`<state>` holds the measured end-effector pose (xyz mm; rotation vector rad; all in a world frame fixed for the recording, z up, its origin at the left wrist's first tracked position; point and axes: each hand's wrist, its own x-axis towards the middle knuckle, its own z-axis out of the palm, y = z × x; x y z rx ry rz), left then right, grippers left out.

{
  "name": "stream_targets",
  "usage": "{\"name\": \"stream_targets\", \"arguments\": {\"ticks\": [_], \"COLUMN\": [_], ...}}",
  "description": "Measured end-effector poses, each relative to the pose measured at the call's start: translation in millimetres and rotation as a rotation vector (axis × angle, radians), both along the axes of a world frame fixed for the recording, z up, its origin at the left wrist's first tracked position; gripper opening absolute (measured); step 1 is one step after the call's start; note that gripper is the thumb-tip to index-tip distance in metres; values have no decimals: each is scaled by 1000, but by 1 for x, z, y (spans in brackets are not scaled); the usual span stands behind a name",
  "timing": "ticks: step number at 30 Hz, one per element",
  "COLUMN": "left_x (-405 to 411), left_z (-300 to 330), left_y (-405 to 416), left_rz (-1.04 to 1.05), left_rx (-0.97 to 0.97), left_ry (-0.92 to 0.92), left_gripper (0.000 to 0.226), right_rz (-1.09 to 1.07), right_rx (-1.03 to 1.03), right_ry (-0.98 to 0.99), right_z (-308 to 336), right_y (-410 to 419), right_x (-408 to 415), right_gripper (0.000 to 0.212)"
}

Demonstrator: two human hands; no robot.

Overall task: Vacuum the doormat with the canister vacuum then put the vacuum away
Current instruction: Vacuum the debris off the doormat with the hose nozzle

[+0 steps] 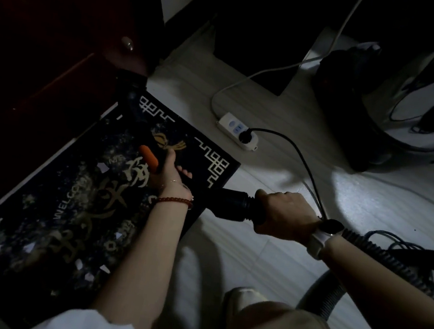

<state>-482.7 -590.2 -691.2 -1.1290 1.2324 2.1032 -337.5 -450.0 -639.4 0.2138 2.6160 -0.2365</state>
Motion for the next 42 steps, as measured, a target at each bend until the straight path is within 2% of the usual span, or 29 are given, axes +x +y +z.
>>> {"name": "stream_targets", "arguments": {"ticks": [3, 7, 9, 11, 13, 16, 17, 19, 21, 23, 26, 27, 28, 30, 33, 35, 37, 39, 42], "left_x": [5, -2, -9, -10, -7, -4, -5, -7, -6, -6, -10, -10, -8, -4, -8, -15, -12, 0, 20], "left_z": [-7, -7, -9, -9, -4, 1, 0, 1, -1, -5, 1, 4, 8, 12, 14, 12, 11, 7, -1], "left_y": [-11, -25, -25, -24, -18, -4, 0, 3, 0, -5, -8, -10, -10, -12, -8, -1, 4, 6, 3], "left_rz": [-113, -272, -324, -309, -256, -168, -129, -65, -17, -13, 14, 26, 41, 64, 49, 25, -39, -166, -335], "left_rx": [201, 603, 689, 664, 490, 213, 148, 106, 149, 201, 412, 494, 563, 603, 522, 417, 324, 302, 315], "left_ry": [74, 386, 482, 483, 373, 60, -7, -28, 15, 105, 228, 232, 227, 199, 71, -8, -53, -30, 20], "left_gripper": [28, 32, 35, 38, 44, 46, 44, 40, 41, 35, 33, 35, 38, 45, 49, 41, 29, 23, 21], "right_rz": [1, -166, -327, -422, -381, -249, -244, -228, -199, -219, -536, -647, -682, -584, -358, -234, -144, -110, -131], "right_rx": [-121, -409, -648, -761, -576, -105, -37, 13, 15, -138, -762, -935, -1019, -945, -522, -284, -177, -120, -124], "right_ry": [-150, -320, -388, -427, -348, -87, -21, 29, -48, -183, -234, -239, -248, -218, 9, 146, 183, 112, 41], "right_z": [3, -1, -2, -1, -1, -2, -2, -5, -7, -2, 14, 20, 25, 32, 27, 20, 16, 12, 7], "right_y": [2, 4, 9, 16, 21, 16, 11, 1, 0, 2, 5, 6, 7, 6, 0, 1, 6, 9, 0], "right_x": [-1, -3, -7, -12, -18, -20, -18, -14, -10, -11, -22, -27, -33, -43, -46, -37, -23, -8, 9], "right_gripper": [28, 22, 19, 16, 16, 26, 27, 29, 38, 47, 51, 48, 44, 41, 50, 59, 66, 69, 58]}}
